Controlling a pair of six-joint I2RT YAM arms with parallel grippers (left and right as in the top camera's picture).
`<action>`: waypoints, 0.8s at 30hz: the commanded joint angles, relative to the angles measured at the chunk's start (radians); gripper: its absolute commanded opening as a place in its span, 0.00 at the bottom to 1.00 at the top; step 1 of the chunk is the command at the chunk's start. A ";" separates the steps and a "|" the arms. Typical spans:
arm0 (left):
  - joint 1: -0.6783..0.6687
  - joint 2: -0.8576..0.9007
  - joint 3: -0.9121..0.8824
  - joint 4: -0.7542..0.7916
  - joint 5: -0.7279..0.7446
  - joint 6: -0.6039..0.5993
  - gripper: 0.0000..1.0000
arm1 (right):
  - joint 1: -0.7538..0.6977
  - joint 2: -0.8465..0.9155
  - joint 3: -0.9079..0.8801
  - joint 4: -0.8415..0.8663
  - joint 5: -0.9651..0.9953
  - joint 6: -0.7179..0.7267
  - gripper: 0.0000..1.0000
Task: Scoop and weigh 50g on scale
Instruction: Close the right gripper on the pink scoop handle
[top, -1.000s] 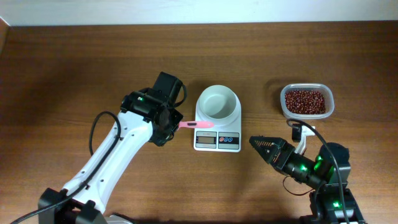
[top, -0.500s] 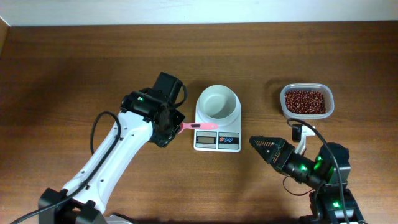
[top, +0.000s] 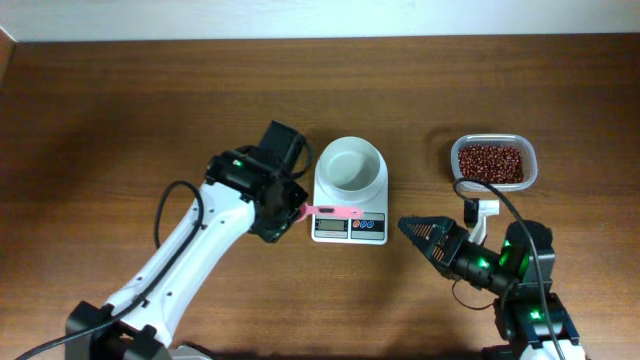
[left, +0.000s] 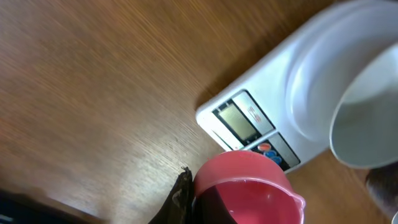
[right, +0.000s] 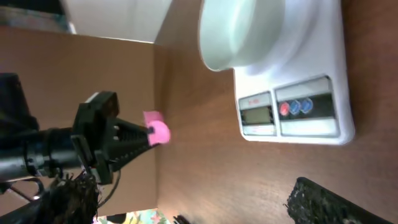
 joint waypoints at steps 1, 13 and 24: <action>-0.046 0.011 -0.010 0.031 0.007 0.006 0.00 | 0.052 0.025 0.023 0.100 -0.031 -0.014 0.99; -0.063 0.011 -0.010 0.050 0.159 0.257 0.00 | 0.219 0.252 0.023 0.388 -0.060 0.023 0.97; -0.093 0.011 -0.010 0.081 0.212 0.266 0.00 | 0.298 0.325 0.023 0.479 -0.016 0.093 0.61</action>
